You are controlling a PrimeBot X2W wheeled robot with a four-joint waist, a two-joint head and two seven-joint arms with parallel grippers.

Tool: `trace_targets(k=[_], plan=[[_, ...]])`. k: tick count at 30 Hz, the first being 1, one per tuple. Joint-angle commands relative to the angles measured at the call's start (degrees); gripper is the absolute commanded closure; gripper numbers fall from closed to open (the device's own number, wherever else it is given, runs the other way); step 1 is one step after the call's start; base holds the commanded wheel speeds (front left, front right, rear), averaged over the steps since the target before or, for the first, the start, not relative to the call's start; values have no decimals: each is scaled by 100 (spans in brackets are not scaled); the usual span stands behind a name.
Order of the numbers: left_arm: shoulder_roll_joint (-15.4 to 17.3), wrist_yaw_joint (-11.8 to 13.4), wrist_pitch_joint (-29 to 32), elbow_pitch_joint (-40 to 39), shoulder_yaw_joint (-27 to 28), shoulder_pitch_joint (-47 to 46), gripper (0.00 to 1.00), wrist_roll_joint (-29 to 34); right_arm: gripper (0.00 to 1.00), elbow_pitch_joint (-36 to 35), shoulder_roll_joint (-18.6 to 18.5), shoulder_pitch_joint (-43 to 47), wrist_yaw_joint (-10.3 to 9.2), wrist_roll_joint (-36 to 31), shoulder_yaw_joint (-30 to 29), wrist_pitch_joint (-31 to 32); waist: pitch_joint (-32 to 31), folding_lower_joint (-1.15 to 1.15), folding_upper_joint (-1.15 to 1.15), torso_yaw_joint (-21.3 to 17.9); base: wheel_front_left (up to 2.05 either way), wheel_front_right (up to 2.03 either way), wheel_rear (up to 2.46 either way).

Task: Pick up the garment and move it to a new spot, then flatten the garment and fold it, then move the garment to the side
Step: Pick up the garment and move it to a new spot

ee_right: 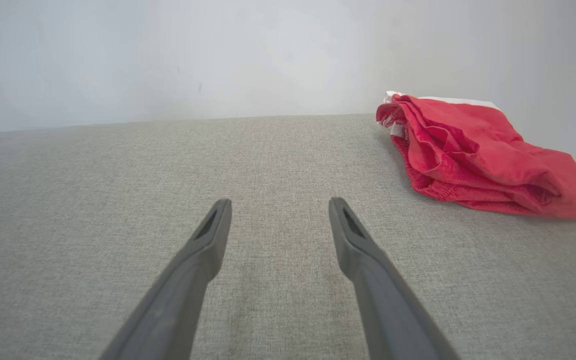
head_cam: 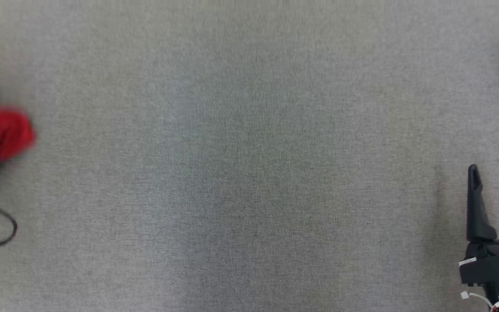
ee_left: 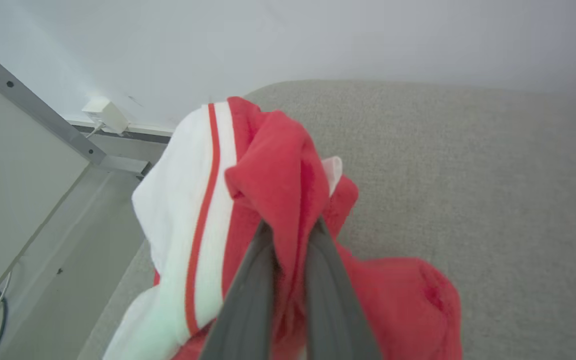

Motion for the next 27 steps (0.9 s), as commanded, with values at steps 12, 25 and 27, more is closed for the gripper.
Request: trace_targets(k=[12, 25, 27], plan=[[-370, -136, -673, -1225, -709, -828, 100, 170, 0, 744, 292, 128, 7, 186, 233, -425, -1029, 0, 0, -316, 0, 0, 0], [-1635, -132, -93, -2793, -1908, -803, 100, -572, 0, 1430, 570, 185, 7, 311, 519, -796, -1569, 0, 0, -1720, 0, 0, 0], [-1832, -133, -61, -2912, -2019, -706, 100, -669, 0, 1495, 597, 181, 7, 339, 544, -826, -1583, 0, 0, -1905, 0, 0, 0]])
